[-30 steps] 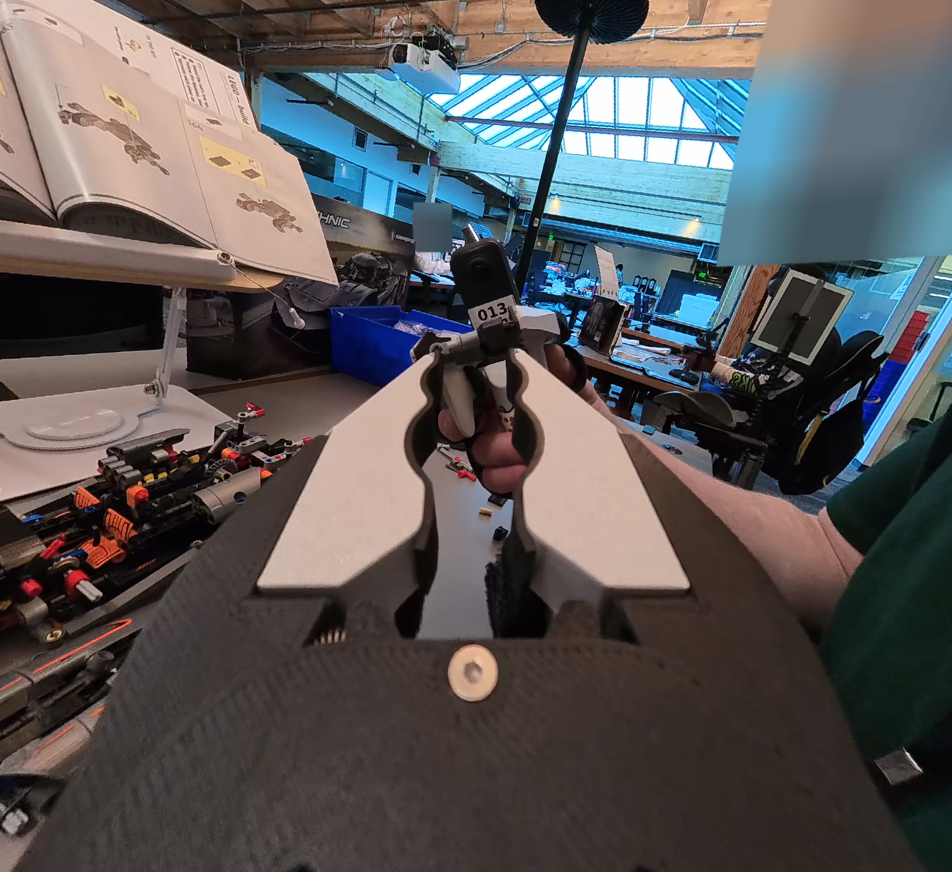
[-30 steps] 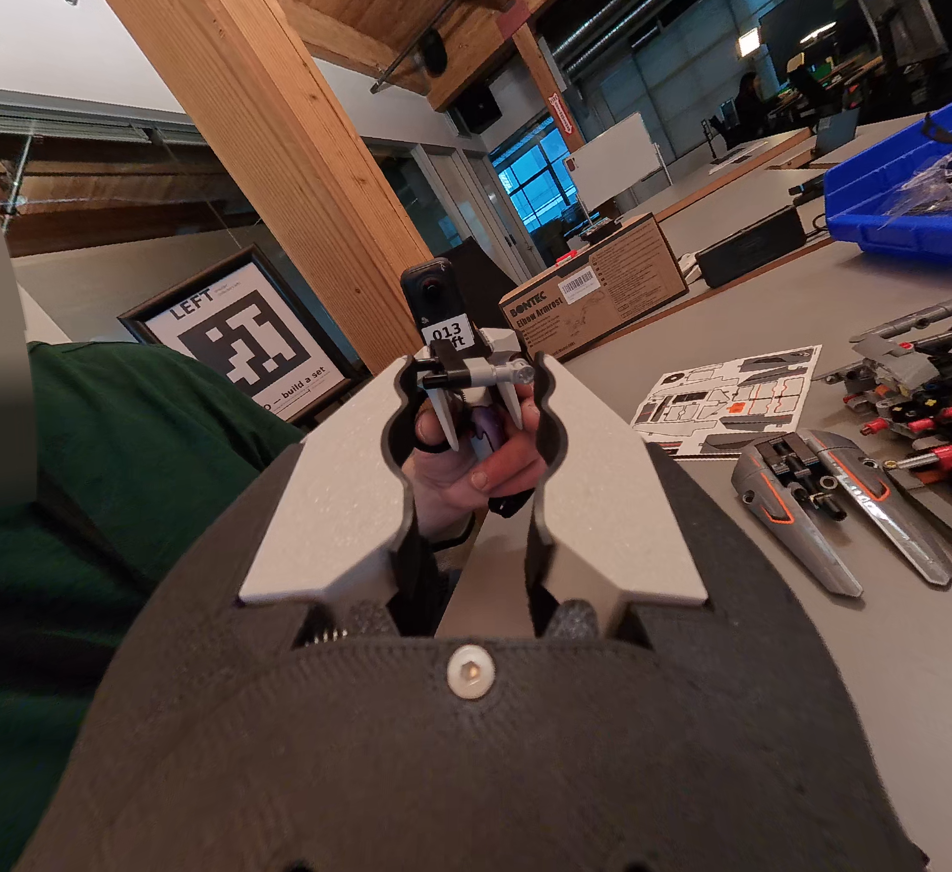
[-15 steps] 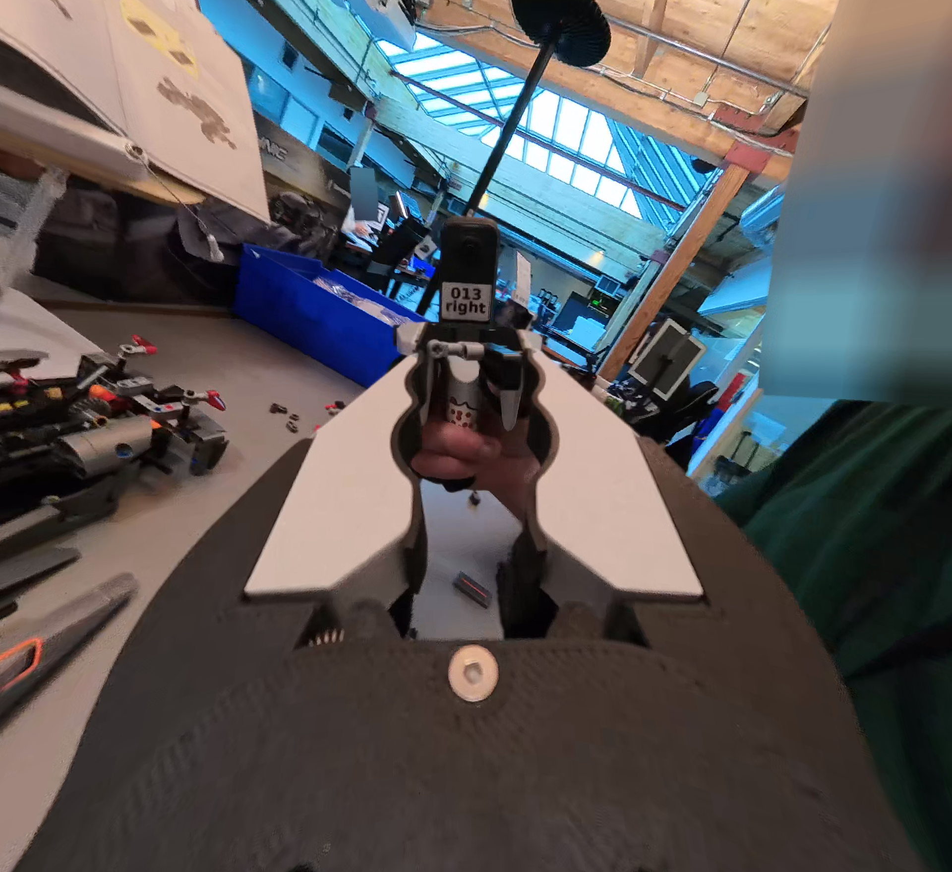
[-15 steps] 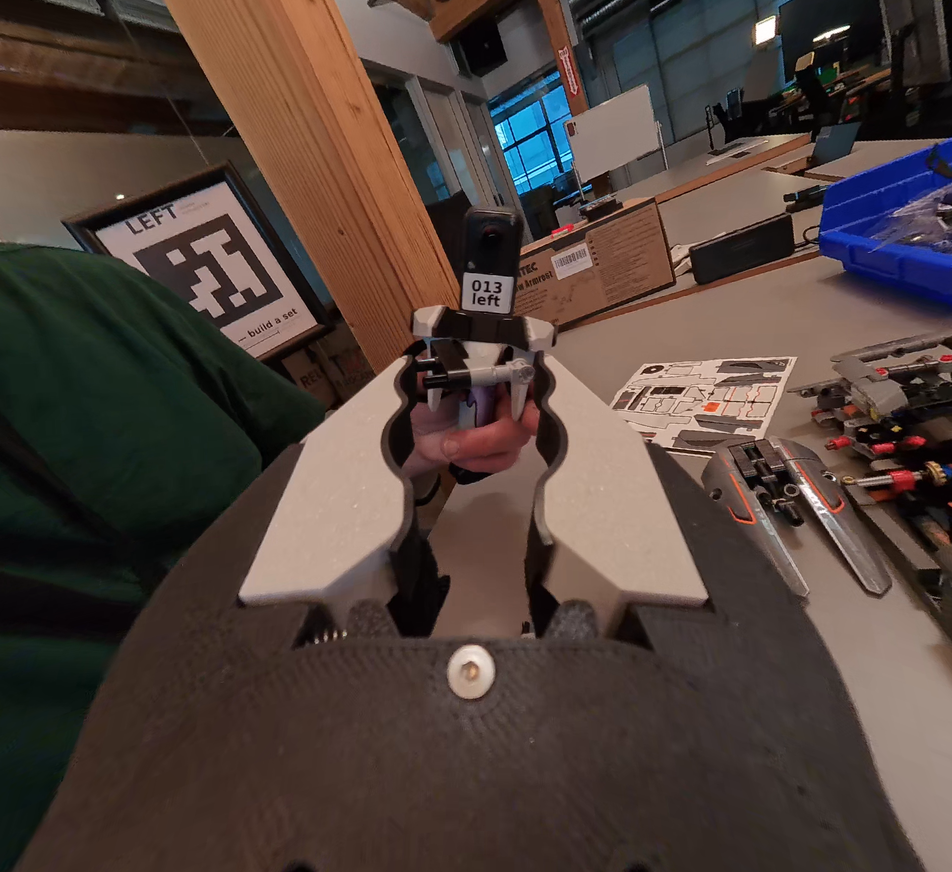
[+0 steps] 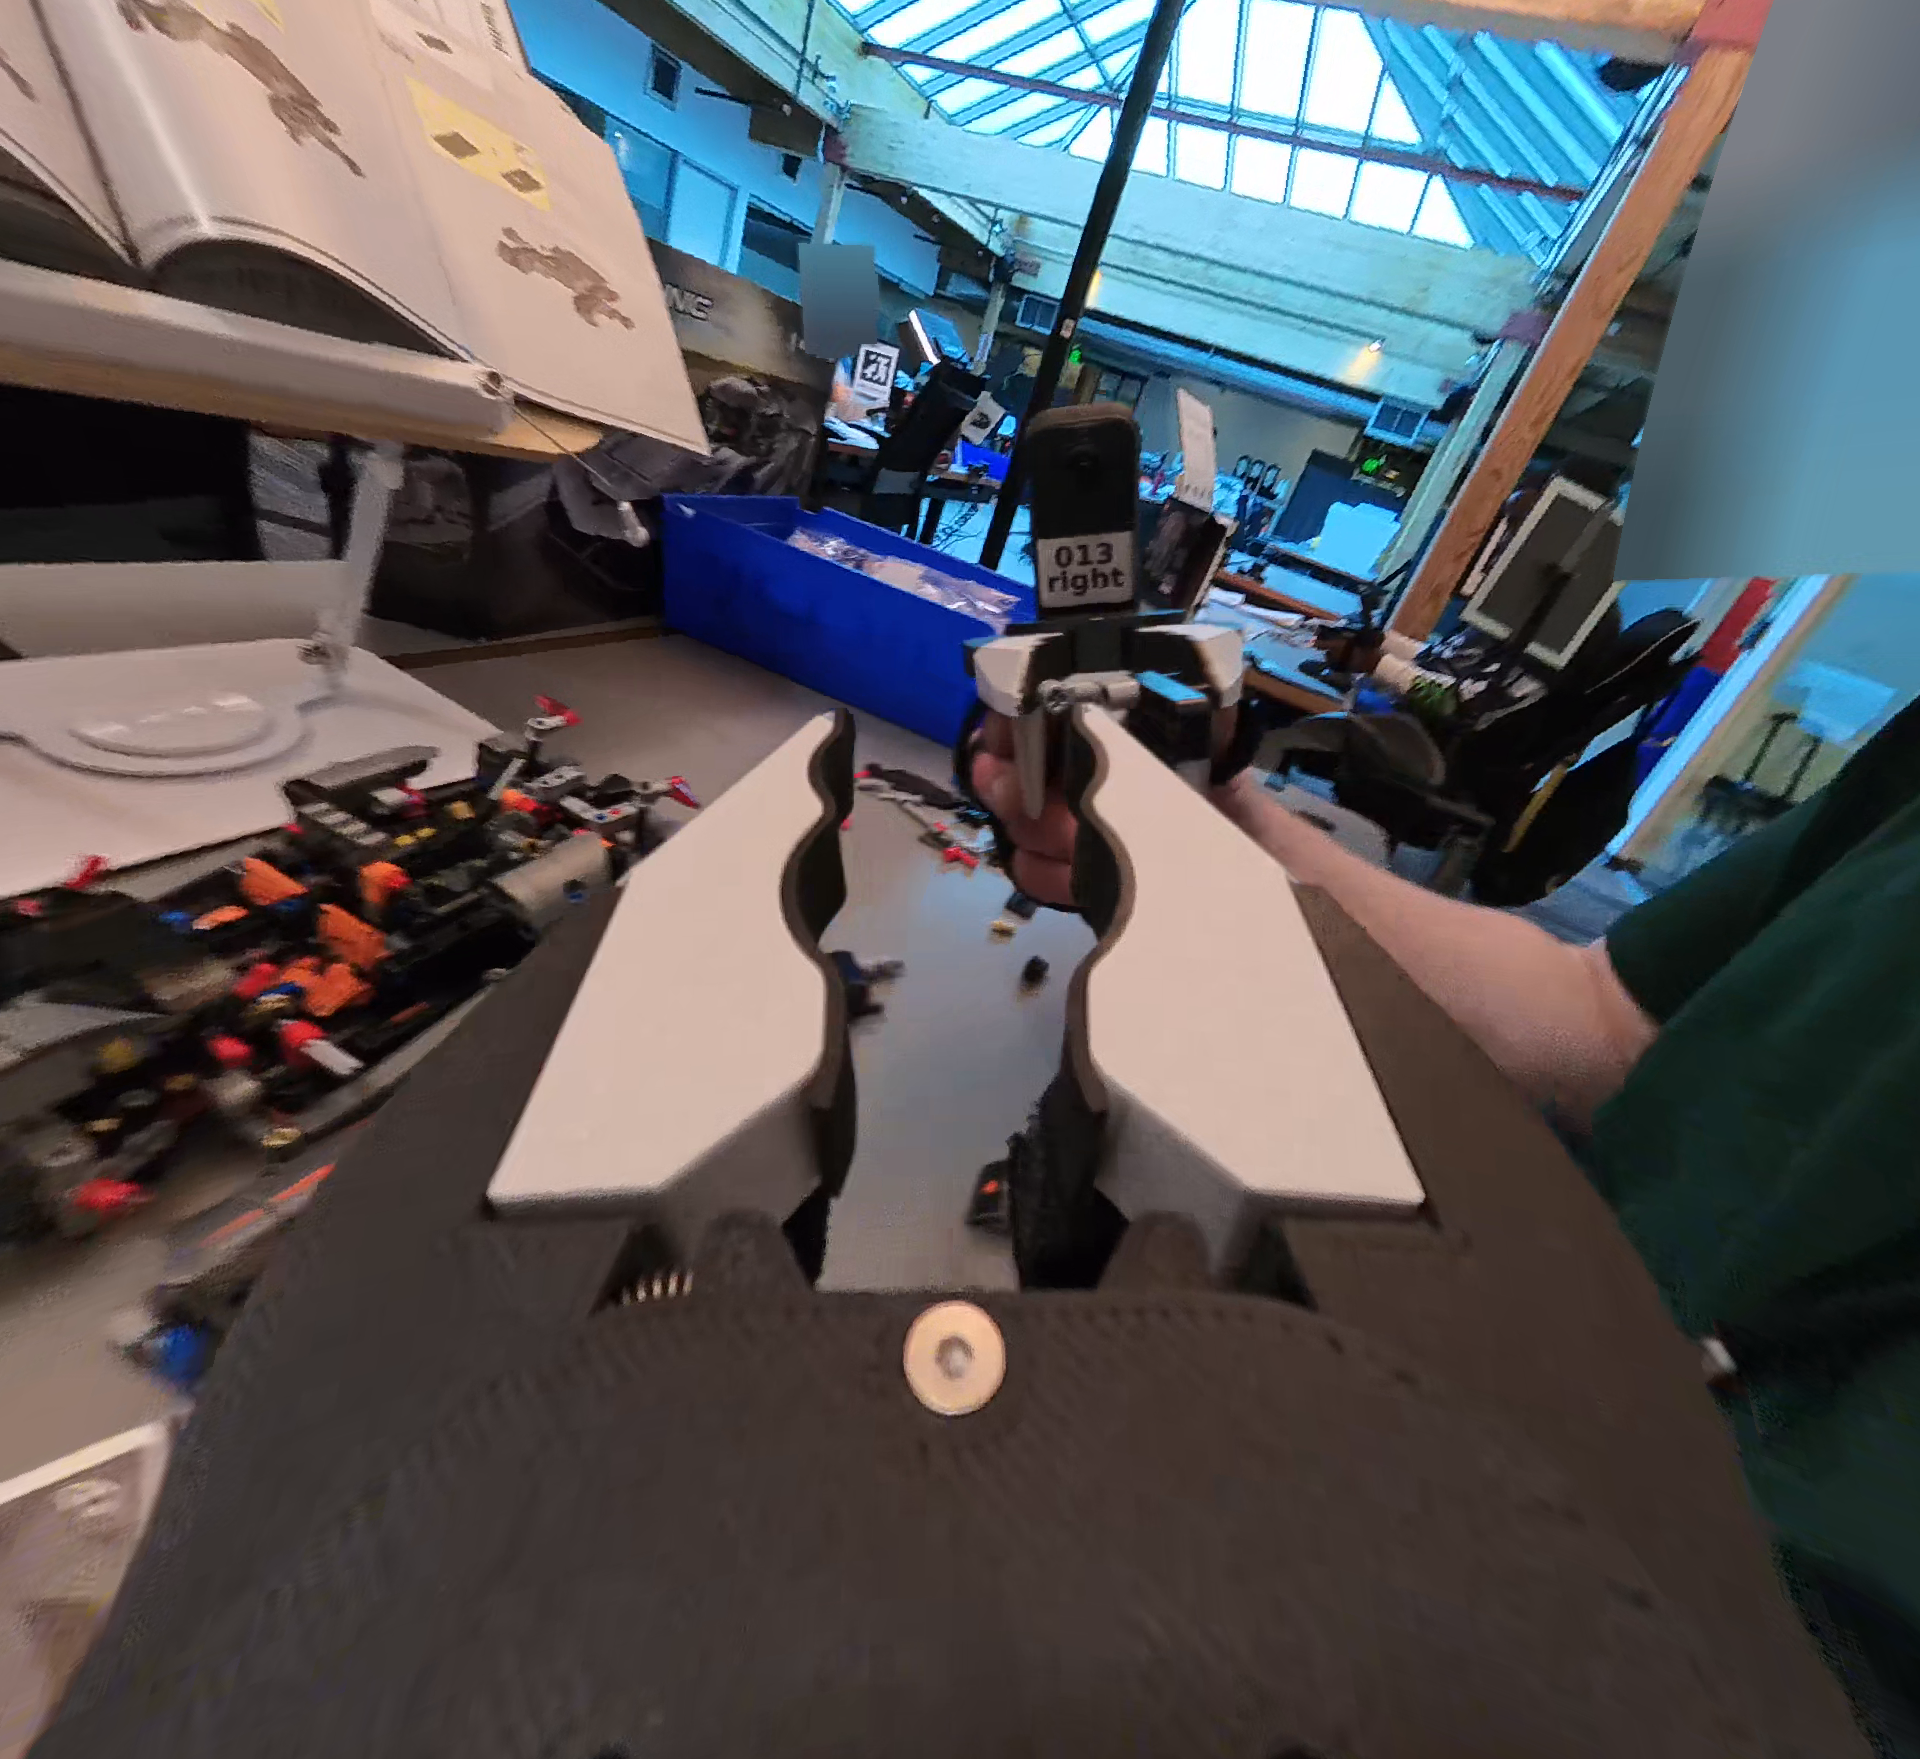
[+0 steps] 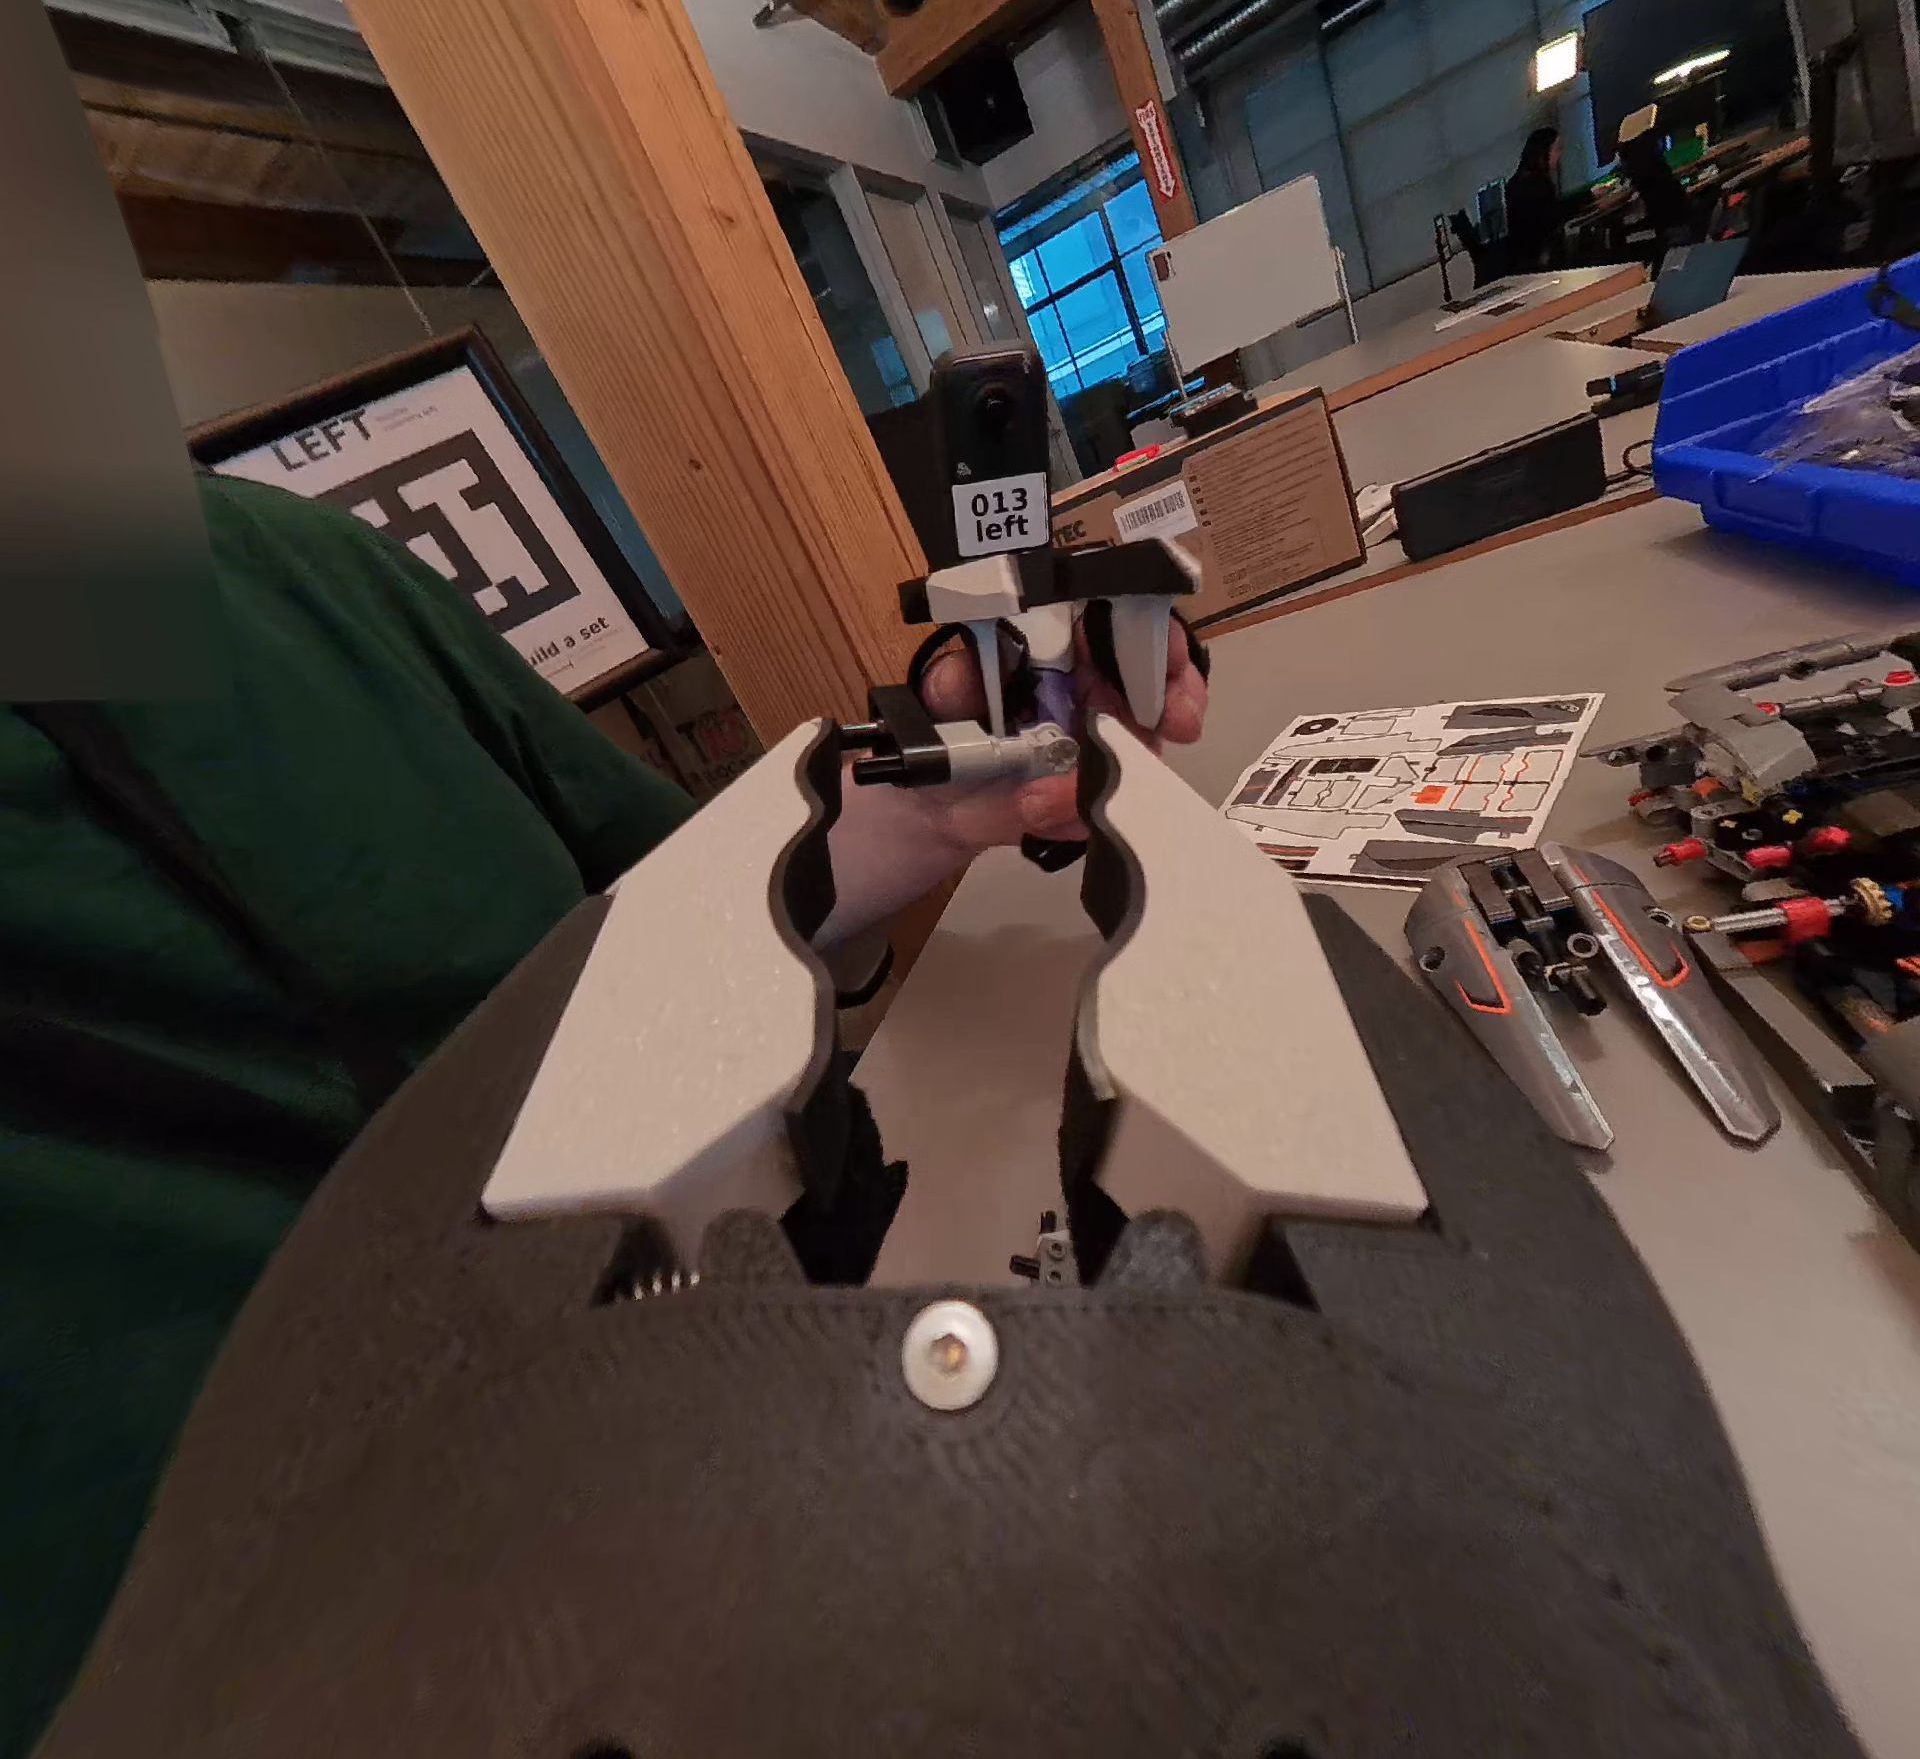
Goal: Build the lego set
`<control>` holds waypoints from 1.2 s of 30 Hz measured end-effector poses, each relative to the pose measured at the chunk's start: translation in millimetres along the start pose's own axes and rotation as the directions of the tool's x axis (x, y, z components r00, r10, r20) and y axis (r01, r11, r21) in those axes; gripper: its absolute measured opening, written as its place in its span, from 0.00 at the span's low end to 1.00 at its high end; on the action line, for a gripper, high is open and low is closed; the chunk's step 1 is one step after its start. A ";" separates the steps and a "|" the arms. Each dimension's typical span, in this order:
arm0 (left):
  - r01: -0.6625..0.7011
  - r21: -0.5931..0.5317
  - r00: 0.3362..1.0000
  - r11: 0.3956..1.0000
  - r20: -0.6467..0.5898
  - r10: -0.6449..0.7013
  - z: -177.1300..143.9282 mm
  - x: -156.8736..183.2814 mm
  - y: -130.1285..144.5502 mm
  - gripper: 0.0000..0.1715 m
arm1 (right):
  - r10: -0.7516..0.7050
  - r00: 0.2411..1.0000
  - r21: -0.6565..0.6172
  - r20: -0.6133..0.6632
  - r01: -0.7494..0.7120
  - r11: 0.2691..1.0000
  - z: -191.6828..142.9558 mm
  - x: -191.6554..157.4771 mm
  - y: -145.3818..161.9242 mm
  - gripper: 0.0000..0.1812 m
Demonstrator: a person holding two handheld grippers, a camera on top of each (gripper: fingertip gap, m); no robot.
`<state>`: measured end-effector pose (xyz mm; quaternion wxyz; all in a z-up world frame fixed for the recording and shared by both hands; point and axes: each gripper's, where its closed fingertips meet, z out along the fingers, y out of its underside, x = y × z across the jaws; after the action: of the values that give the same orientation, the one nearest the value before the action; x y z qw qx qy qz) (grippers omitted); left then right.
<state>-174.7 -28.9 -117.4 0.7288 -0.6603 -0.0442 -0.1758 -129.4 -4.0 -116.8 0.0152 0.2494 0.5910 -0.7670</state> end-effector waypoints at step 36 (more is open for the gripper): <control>-0.127 0.006 0.990 0.992 0.069 0.127 -4.5 -66.8 2.3 0.20 | 0.111 0.994 -0.006 0.016 -0.111 0.994 42.8 49.4 5.2 0.24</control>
<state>-237.1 -19.9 -140.0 0.7400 -0.6637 -0.0279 -0.1060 -186.6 -31.3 -133.7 0.0634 0.2755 0.5778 -0.7656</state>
